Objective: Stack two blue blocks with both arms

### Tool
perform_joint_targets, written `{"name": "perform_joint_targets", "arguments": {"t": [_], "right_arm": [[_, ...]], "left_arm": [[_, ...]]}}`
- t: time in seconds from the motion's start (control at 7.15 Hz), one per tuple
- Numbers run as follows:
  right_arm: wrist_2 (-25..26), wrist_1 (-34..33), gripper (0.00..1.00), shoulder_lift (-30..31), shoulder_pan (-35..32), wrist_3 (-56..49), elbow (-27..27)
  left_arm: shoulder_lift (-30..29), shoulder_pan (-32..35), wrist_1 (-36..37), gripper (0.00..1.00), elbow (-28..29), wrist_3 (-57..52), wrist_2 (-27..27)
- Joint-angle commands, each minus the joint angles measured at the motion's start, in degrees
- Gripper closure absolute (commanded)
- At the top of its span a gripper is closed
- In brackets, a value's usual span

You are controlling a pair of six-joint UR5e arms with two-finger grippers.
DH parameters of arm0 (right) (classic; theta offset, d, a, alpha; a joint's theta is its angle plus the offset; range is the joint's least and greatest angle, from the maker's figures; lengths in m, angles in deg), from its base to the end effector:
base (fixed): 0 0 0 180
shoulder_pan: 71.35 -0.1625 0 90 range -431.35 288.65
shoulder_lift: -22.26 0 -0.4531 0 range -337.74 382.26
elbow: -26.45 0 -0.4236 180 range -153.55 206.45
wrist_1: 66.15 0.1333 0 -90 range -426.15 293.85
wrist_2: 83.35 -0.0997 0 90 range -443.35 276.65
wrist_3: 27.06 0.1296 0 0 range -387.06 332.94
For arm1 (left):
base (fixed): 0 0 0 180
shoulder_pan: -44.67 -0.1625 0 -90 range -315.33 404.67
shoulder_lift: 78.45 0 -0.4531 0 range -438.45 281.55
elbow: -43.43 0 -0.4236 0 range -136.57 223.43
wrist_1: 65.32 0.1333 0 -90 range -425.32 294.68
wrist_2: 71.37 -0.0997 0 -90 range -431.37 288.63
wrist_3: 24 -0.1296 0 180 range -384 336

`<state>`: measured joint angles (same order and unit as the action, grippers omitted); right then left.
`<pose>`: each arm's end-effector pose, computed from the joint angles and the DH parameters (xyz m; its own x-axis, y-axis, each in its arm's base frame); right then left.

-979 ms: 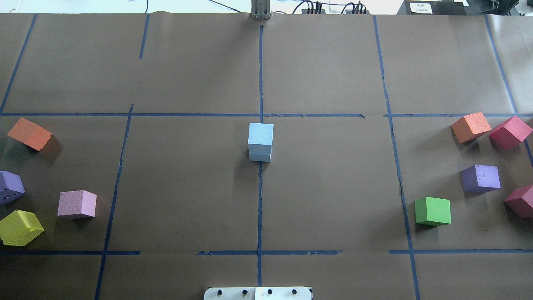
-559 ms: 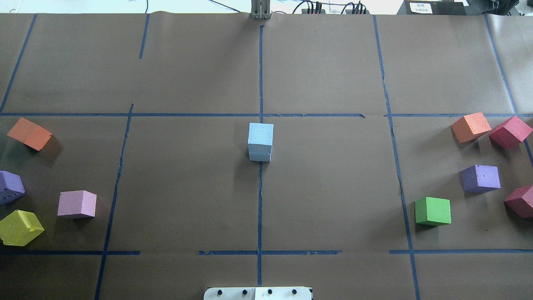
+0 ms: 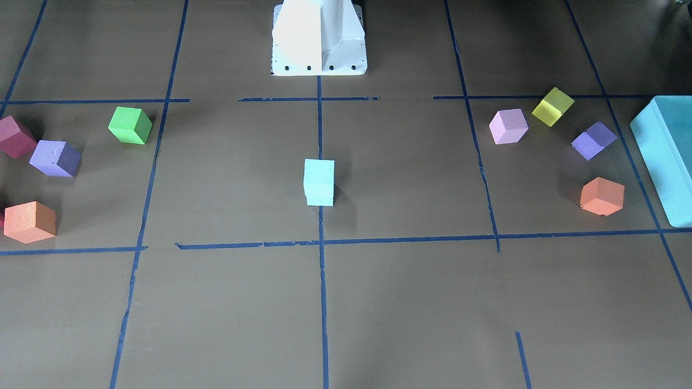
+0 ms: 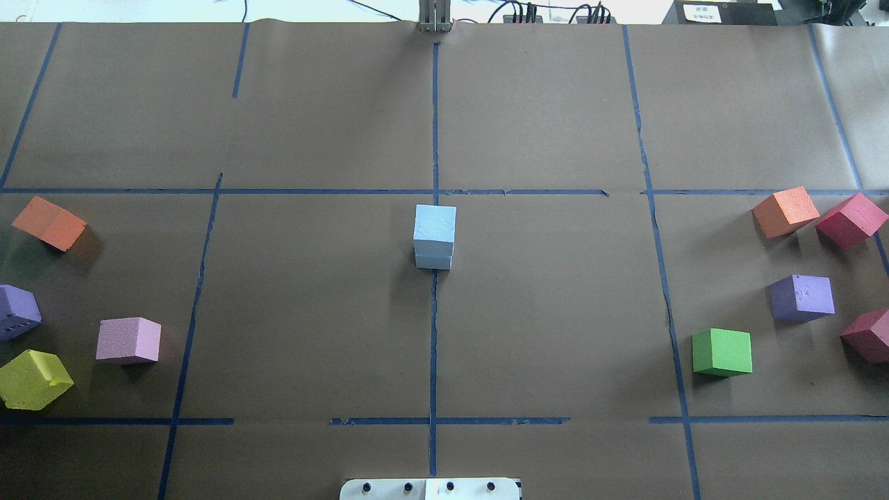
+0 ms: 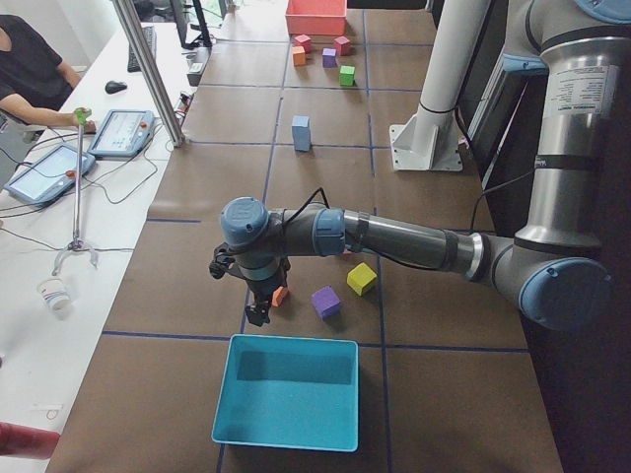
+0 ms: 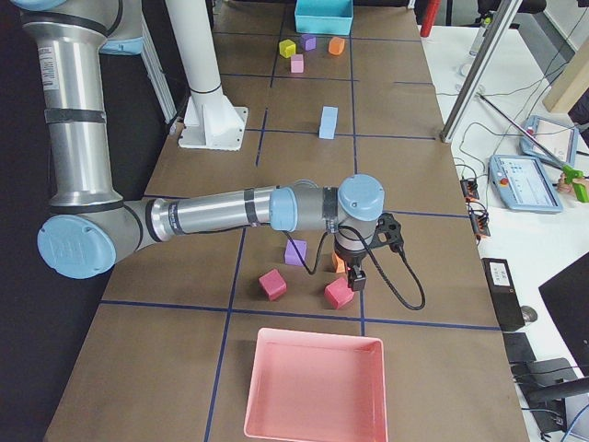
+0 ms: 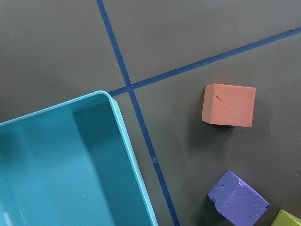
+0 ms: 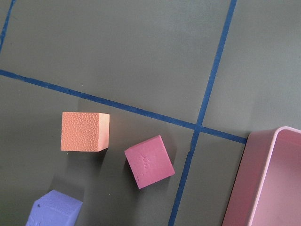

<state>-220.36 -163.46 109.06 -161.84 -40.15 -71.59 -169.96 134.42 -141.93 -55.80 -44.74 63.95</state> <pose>0.0432 -0.5459 0.6137 0.6665 -0.2691 0.6953 0.1462 0.9617 0.2320 -0.0389 -0.5237 0.6321 0.6562 0.3259 -0.6806 -0.2531 0.9447 0.2083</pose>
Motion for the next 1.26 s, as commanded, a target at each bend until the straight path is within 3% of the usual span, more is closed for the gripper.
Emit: {"name": "perform_joint_targets", "arguments": {"t": [0.0, 0.42, 1.12], "right_arm": [[-0.3, 0.2, 0.0, -0.3, 0.0, 0.0, 0.1], [-0.3, 0.3, 0.0, 0.0, 0.0, 0.7, -0.3], [0.5, 0.2, 0.0, 0.3, 0.7, 0.6, 2.0]], "left_arm": [[0.6, 1.1, -1.2, 0.0, -2.1, 0.0, 0.0], [0.7, 1.1, -3.3, 0.0, 1.7, 0.2, -0.1], [0.6, 2.4, -3.4, 0.0, 2.0, 0.4, 0.1]]}}
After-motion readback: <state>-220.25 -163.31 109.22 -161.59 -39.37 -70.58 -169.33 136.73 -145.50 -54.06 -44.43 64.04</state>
